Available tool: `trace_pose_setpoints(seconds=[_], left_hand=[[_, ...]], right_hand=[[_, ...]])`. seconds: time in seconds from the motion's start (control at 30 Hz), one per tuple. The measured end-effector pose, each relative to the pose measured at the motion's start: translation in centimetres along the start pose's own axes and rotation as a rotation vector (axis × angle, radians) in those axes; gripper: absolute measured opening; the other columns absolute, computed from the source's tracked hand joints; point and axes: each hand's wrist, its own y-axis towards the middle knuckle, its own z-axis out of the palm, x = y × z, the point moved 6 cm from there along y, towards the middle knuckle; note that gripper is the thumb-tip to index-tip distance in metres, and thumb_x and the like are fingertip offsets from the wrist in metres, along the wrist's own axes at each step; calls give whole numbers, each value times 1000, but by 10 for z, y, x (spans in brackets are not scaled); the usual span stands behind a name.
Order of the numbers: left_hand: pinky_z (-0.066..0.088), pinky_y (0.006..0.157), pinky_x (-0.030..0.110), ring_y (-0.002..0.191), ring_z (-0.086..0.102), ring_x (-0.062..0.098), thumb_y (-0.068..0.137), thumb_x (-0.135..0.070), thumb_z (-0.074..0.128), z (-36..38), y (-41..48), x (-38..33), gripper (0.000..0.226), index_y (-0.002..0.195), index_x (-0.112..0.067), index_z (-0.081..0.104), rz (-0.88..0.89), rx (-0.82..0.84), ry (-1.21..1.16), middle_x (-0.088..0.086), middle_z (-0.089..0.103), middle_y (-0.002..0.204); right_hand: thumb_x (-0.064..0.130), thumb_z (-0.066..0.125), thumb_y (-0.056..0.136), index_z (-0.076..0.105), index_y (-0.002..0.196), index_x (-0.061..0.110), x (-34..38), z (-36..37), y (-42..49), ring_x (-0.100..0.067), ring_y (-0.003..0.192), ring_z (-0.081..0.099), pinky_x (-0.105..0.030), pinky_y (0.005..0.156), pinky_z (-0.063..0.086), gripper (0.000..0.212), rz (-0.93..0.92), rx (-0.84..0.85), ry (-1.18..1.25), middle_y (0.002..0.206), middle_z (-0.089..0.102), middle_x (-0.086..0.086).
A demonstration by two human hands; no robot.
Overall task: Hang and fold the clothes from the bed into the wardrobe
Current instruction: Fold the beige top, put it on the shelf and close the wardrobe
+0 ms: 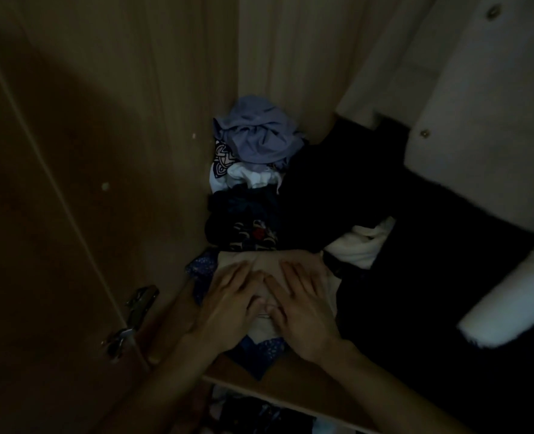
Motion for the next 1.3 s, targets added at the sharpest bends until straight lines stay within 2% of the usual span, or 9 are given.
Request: trace_pose_setpoints(seconds=[0.13,0.23,0.33,0.4,0.53,0.77,0.9,1.1,1.3], left_hand=[[33,113,40,130,48,28,100,-46,31,12,-6,2,57,140,-12,53,-32,77,12,14,53,142],[15,117,39,141,36,31,100,-58,12,30,-10,9,69,150,-17,39,-71,158,-50,11,38,154],[9,118,34,145,29,29,90,-69,-8,33,-8,7,90,152,-19,33,-82,160,-70,9,29,159],[7,119,31,148,21,27,82,-75,-11,29,-7,5,97,154,-22,27,-114,177,-86,8,23,162],[15,118,34,146,25,28,86,-59,-2,13,-14,-4,82,155,-24,27,-133,166,-43,8,28,160],[25,116,39,147,20,22,84,-64,-3,-25,-36,-23,82,154,-33,24,-164,139,64,-3,27,159],[37,107,41,136,43,29,92,-58,14,-61,-59,-51,71,149,-25,40,-145,62,88,6,45,150],[27,115,40,145,28,27,86,-73,2,-97,-113,-88,87,152,-26,32,-202,93,177,1,31,159],[45,98,50,129,49,34,97,-63,10,-132,-168,-138,75,143,-17,48,-149,86,283,10,49,146]], right_hand=[[59,28,100,17,155,32,-4,11,-10,-27,149,5,-50,117,8,62,64,135,12,163,8,-9],[69,15,94,3,153,37,-10,19,-13,-18,146,-16,-47,121,2,67,107,254,58,160,-14,0],[82,-8,77,3,154,35,-10,18,-10,-14,142,-24,-47,122,-1,91,144,333,92,155,-22,3],[84,-13,73,1,154,35,-8,13,-10,-14,143,-23,-45,122,-2,95,151,356,110,153,-24,4],[75,3,82,0,155,37,1,-2,-27,-17,149,-14,-37,120,-3,82,174,379,123,157,-17,8],[75,3,84,3,155,38,12,-47,-57,-17,151,-8,-37,120,0,80,184,265,114,164,-7,5],[75,2,82,2,156,34,26,-72,-83,-16,150,-10,-39,122,-1,84,179,274,136,164,-7,2],[67,7,90,9,157,27,58,-117,-136,-20,151,-2,-37,122,2,78,116,164,110,164,-1,-2],[60,18,99,16,156,24,83,-149,-186,-27,151,4,-46,121,12,68,36,73,7,164,7,-9]])
